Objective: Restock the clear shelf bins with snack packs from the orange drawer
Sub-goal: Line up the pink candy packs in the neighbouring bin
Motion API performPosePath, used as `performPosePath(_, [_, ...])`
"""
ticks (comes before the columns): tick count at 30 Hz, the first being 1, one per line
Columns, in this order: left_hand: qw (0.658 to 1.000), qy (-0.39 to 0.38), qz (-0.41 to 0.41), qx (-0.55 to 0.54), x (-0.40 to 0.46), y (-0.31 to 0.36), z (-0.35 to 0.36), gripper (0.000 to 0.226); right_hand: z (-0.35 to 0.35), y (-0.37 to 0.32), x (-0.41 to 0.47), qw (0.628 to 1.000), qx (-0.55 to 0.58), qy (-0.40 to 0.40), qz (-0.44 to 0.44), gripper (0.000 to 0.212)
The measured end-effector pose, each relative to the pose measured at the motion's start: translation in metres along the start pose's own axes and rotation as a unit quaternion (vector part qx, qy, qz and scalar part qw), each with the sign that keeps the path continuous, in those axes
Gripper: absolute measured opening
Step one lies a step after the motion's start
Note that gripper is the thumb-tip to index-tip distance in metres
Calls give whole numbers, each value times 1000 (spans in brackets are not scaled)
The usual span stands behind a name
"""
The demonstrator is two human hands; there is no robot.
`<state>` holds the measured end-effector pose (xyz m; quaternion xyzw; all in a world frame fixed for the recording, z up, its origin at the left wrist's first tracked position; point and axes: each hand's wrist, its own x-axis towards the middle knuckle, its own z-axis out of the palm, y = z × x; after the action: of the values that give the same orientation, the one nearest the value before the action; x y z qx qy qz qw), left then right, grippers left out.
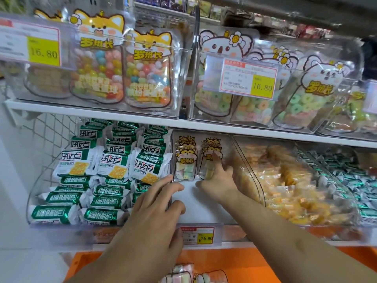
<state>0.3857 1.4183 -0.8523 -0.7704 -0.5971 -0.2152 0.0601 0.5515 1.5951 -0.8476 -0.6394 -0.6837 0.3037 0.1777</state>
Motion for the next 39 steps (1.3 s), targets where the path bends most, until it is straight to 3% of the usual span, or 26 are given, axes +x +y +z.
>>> performPosePath(6, [1000,-10,-5,3,1,2,-2,16,2,-2,0,1000,13,-8,-2,108])
performPosePath(13, [1000,-18,-8,0,1,2,-4,18,4,1,-4,1000,-13,-12,12,91])
performPosePath(22, [1000,-29,-10,6,2,1,-3,22,12,-10,22,995,-56,36,74,102])
performPosePath(29, [999,-34,-13,22,2,0,0,22,13,-16,23,991,-85,77,73,88])
performPosePath(39, [998,-61,-28,-9,2,3,-7,22,13,-7,19,992,-84,82,48,100])
